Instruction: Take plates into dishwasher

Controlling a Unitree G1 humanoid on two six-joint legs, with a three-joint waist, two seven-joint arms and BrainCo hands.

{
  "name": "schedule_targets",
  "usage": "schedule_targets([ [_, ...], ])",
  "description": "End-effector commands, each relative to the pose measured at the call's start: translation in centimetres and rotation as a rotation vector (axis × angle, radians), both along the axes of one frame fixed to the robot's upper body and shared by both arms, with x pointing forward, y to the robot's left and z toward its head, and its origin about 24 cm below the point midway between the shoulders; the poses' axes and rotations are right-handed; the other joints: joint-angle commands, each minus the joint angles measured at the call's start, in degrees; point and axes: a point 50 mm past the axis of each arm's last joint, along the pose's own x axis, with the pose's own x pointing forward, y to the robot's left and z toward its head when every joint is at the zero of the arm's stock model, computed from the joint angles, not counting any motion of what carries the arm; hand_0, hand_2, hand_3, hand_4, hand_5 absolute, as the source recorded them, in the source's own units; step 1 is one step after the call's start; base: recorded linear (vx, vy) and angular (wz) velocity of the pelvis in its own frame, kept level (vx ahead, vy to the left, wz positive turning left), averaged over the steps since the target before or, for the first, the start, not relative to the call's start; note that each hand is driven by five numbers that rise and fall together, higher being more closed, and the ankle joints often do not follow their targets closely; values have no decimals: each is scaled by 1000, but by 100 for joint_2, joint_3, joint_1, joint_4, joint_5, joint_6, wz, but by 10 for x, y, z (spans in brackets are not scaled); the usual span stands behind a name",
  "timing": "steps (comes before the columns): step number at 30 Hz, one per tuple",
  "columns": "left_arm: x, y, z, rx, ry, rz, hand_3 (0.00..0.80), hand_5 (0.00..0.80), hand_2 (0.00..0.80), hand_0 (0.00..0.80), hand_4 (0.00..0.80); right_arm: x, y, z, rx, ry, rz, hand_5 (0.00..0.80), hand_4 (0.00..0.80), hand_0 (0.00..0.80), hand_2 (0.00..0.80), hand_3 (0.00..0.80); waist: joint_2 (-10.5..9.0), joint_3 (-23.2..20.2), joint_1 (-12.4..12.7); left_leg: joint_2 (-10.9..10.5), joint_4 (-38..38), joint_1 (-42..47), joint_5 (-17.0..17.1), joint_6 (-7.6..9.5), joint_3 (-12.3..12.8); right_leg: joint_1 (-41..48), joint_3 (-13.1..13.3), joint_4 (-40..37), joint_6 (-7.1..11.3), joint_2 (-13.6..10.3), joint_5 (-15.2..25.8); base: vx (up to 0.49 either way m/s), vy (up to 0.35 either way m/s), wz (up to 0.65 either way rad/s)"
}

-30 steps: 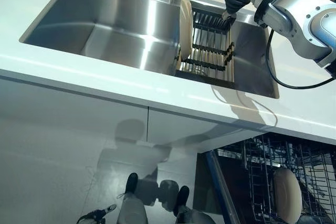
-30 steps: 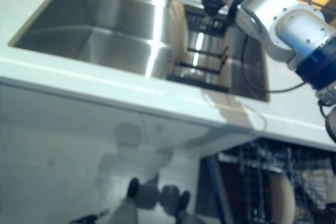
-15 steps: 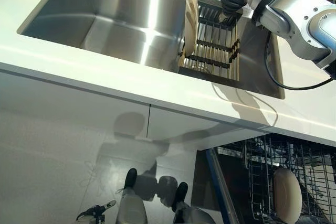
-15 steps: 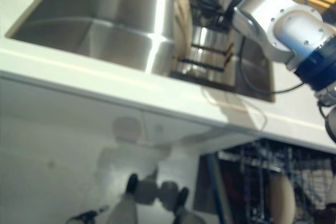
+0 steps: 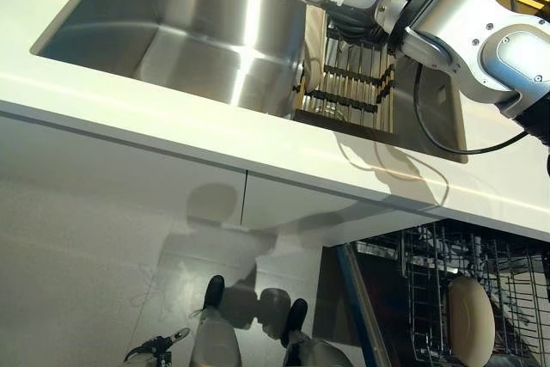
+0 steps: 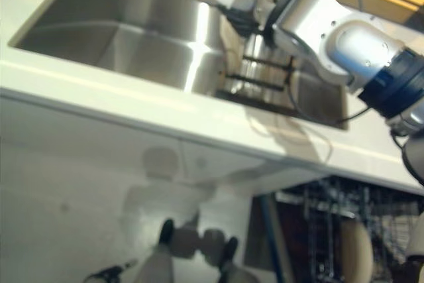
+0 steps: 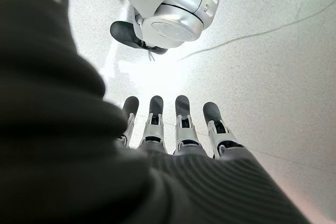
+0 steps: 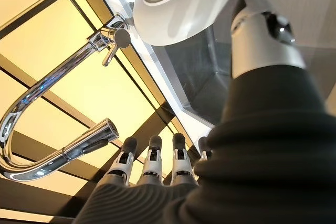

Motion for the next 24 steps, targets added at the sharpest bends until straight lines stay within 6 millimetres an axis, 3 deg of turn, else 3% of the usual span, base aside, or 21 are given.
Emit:
schedule_targets([
  [1,0,9,3,23,-4,35,0,0,0,0,0,-13,-1,37,-24,-129,-18,0,0,0,0,0,-309,38,127,-164,-46,-133,-93,210,-117,75,-26,-4,394,-265,39,0,0,0],
  [24,-7,10,2,11,3,64,0,0,0,0,0,-8,-3,25,-114,-102,-80,0,0,0,0,0,-309,65,162,-174,-46,-179,-90,213,-135,36,-56,-4,398,-264,38,-1,1,0],
])
